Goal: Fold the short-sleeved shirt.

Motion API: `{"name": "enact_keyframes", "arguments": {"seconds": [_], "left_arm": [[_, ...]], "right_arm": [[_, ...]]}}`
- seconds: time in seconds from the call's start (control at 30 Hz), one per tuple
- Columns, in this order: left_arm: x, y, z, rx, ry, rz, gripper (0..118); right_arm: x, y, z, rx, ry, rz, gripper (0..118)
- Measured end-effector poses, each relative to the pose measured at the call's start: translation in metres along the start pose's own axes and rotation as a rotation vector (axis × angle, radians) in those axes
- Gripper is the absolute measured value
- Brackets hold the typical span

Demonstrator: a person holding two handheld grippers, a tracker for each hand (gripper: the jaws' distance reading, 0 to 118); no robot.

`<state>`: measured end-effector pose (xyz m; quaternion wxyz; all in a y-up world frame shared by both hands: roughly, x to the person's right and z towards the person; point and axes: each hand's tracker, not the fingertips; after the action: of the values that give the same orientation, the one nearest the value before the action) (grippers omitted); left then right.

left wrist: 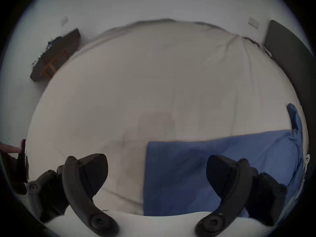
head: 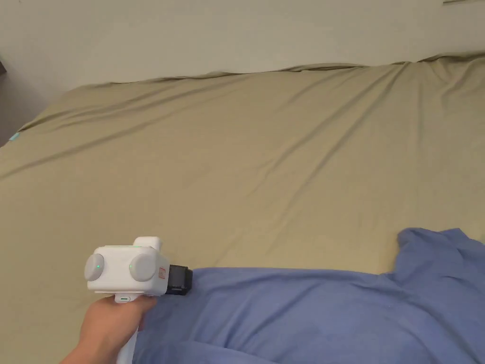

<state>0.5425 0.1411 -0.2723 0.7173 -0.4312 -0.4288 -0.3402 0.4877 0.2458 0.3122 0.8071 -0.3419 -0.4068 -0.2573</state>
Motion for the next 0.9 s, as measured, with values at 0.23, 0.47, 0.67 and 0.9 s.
{"name": "enact_keyframes", "arguments": {"seconds": [0.23,0.47,0.67,0.9], "left_arm": [[0.021,-0.008,0.038,0.179,-0.095,-0.035,5],[0.012,-0.023,0.099,0.217,-0.347,0.136,5],[0.01,-0.024,0.138,0.27,-0.358,0.096,5],[0.009,-0.022,0.139,0.259,-0.344,0.089,5]], "right_arm": [[0.023,0.009,-0.012,-0.009,-0.057,-0.044,3],[0.094,0.064,-0.04,0.058,-0.083,-0.156,12],[0.149,0.124,-0.125,-0.038,-0.152,-0.029,115],[0.169,0.155,-0.198,-0.25,-0.23,-0.077,110]]}}
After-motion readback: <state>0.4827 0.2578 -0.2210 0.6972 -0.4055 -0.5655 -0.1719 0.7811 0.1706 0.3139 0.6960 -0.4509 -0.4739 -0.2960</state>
